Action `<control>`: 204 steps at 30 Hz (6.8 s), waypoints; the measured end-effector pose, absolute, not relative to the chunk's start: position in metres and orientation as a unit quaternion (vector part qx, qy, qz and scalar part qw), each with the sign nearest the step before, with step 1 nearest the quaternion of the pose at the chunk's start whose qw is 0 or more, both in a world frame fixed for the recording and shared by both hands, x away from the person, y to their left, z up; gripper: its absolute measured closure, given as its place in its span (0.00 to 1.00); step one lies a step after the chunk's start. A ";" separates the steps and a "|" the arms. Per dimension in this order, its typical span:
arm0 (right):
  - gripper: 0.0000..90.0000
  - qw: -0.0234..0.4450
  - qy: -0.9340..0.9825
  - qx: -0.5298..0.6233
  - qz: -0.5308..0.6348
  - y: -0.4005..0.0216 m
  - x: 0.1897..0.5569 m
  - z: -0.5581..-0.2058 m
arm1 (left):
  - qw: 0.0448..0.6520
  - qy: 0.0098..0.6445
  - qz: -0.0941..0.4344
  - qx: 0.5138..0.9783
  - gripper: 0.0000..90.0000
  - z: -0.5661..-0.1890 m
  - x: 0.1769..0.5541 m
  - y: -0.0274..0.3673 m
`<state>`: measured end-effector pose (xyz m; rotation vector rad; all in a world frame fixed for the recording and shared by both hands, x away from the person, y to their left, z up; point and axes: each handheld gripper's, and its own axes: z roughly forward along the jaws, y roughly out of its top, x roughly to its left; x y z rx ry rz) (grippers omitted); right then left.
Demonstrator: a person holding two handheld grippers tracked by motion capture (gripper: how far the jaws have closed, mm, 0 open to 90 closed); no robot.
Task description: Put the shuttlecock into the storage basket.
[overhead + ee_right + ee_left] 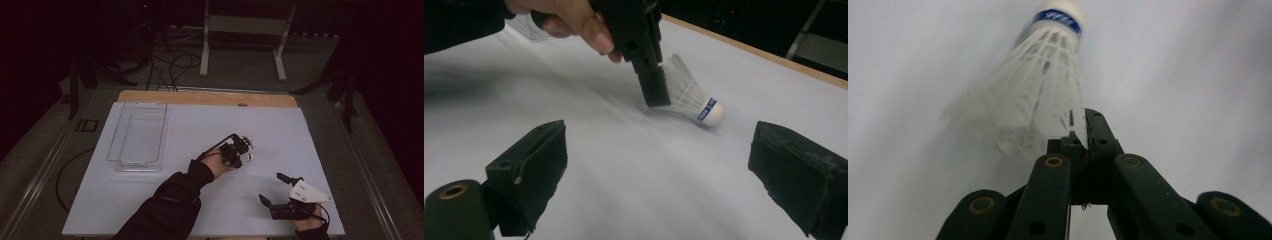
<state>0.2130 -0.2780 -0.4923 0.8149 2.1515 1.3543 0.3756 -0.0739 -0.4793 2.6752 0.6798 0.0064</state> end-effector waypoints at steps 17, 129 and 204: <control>0.10 0.233 0.784 0.297 0.492 -0.277 0.214 -0.493 | 0.182 0.215 0.007 0.960 1.00 -0.452 0.365 -0.057; 0.10 0.237 0.786 0.297 0.487 -0.273 0.215 -0.494 | 0.215 0.167 0.019 0.962 1.00 -0.353 0.326 0.100; 0.10 0.230 0.786 0.291 0.494 -0.271 0.216 -0.495 | 0.200 0.257 0.040 0.945 1.00 -0.384 0.364 0.232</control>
